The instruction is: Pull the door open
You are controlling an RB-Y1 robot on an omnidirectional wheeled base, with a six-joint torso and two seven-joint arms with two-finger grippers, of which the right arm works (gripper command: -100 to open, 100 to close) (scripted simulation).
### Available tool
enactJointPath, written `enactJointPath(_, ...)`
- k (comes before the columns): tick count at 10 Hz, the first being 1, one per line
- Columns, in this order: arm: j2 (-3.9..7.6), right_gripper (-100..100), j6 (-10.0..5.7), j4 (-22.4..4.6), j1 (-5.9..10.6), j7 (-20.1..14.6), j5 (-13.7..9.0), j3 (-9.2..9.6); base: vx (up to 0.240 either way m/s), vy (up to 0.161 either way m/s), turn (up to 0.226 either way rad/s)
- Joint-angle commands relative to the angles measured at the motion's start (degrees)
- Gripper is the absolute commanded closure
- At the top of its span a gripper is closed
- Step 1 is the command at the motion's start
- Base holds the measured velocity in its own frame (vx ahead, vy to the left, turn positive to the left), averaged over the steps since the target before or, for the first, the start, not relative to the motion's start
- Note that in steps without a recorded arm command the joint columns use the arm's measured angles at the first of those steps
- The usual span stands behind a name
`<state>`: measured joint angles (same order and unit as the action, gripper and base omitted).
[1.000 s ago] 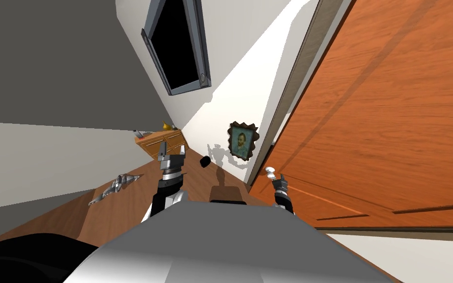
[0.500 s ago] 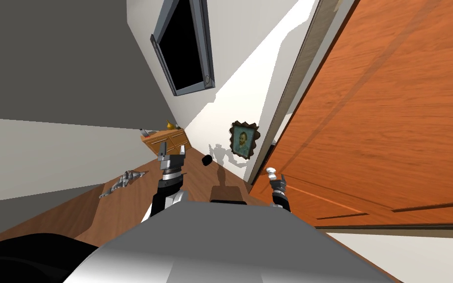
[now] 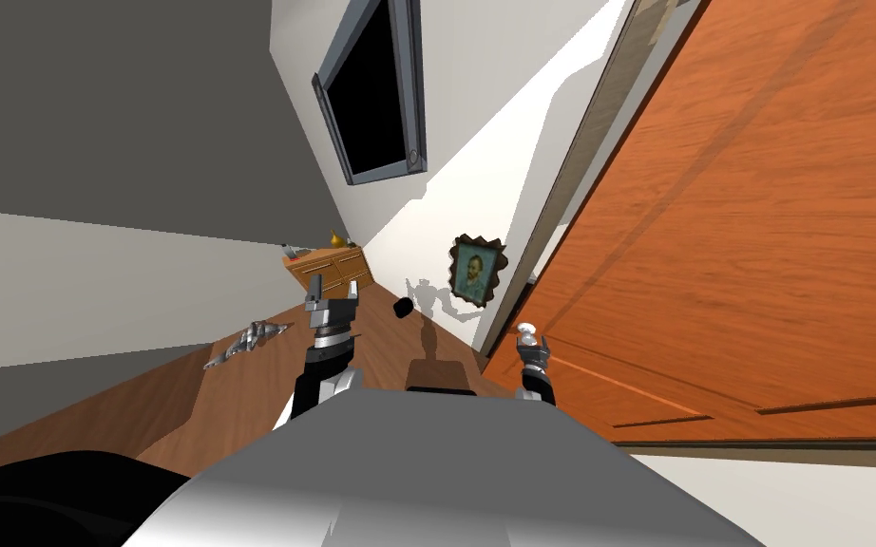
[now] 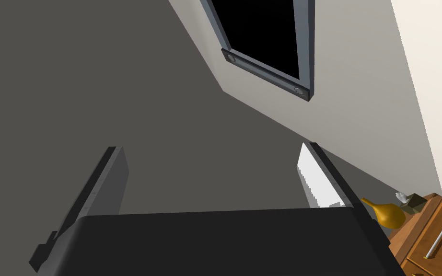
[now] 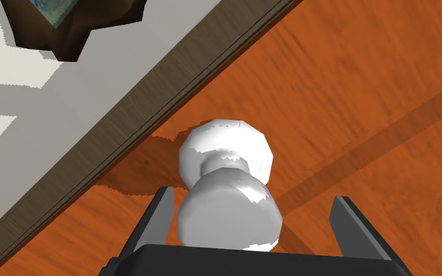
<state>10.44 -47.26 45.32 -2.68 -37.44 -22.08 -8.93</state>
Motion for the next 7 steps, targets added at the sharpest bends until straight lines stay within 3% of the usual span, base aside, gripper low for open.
enactJointPath(1, -0.48, -100, 0.09, 0.4, 0.02, -2.9, -1.7, 0.74, -0.08, -0.002, 0.066)
enactJointPath(7, -1.46, -100, 0.21, 1.0, 0.32, -10.8, -5.3, 2.26, -0.057, -0.009, 0.034)
